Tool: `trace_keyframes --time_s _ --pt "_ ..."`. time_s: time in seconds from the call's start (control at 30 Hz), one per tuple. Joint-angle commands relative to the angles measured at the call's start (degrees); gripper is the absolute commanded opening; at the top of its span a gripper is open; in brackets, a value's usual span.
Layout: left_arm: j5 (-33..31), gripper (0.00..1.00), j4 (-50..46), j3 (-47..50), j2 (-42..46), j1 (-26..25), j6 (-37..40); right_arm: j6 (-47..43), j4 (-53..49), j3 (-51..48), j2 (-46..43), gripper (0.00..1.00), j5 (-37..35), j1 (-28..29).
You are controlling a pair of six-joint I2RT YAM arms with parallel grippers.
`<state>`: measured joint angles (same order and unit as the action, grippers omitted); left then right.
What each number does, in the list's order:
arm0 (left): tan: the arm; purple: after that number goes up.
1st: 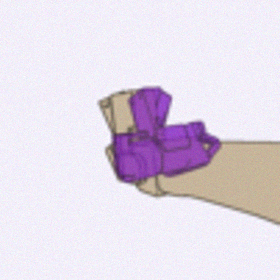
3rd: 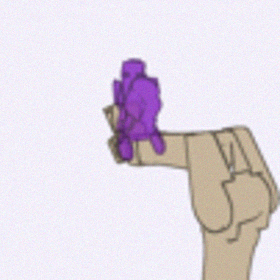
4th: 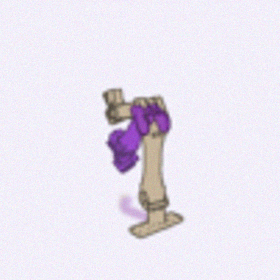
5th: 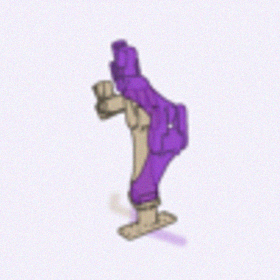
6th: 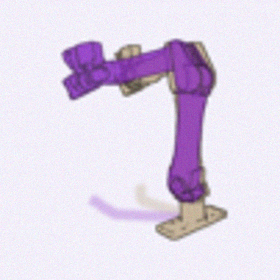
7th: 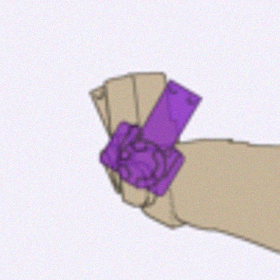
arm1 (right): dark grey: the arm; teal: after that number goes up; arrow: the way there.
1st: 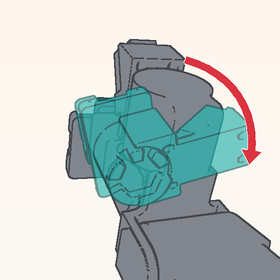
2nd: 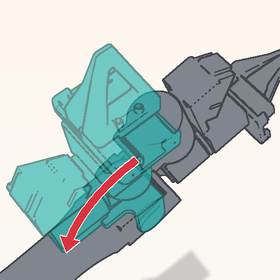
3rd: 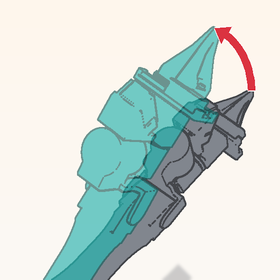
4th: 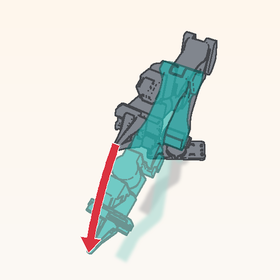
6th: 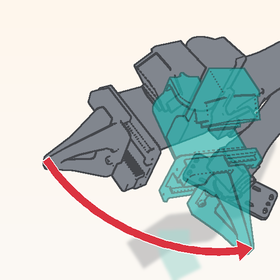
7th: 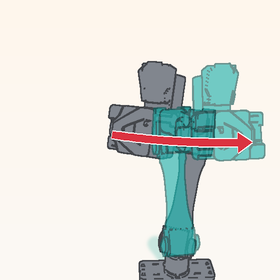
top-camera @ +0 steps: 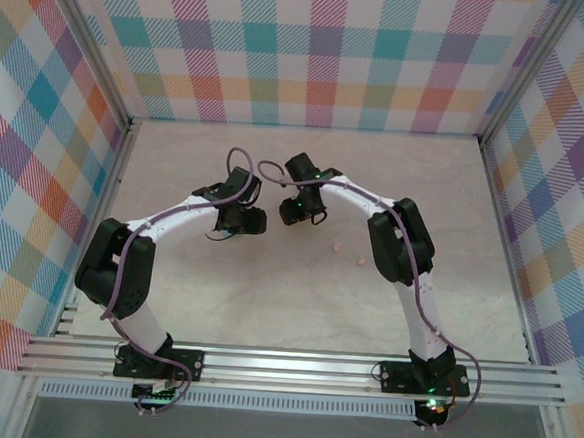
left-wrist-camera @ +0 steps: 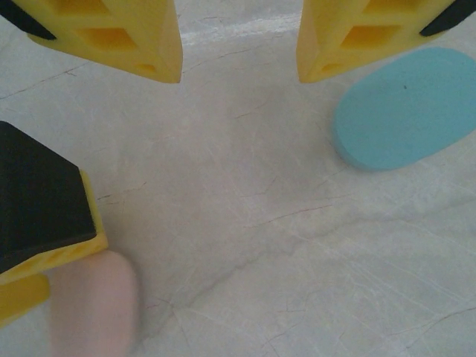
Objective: Insert wireless bluetooth earbuds into charging case
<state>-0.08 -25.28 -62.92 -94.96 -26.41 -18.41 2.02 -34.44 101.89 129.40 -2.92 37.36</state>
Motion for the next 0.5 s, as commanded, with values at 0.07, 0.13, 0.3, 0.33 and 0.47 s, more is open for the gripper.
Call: trace_keyframes --time_s 0.07,0.13,0.3,0.33,0.47 --pt "-0.4 0.46 -0.8 1.2 2.5 0.8 1.0 -1.9 1.2 -0.7 -1.5 0.47 -1.4 0.3" --pt "-0.6 0.45 -1.0 1.5 3.0 0.9 1.2 -2.0 1.5 -0.8 -1.4 0.47 -1.9 0.4" --pt "-1.2 0.47 -1.9 2.5 5.9 2.3 0.9 0.7 0.2 -0.2 -2.9 0.54 -2.1 0.3" --pt "-1.3 0.47 -2.1 2.7 6.8 2.6 1.0 2.2 0.2 -0.2 -3.7 0.55 -1.8 0.3" --pt "-1.6 0.48 -2.4 3.3 9.1 3.7 1.0 3.1 3.1 -0.1 -4.8 0.61 4.2 0.3"
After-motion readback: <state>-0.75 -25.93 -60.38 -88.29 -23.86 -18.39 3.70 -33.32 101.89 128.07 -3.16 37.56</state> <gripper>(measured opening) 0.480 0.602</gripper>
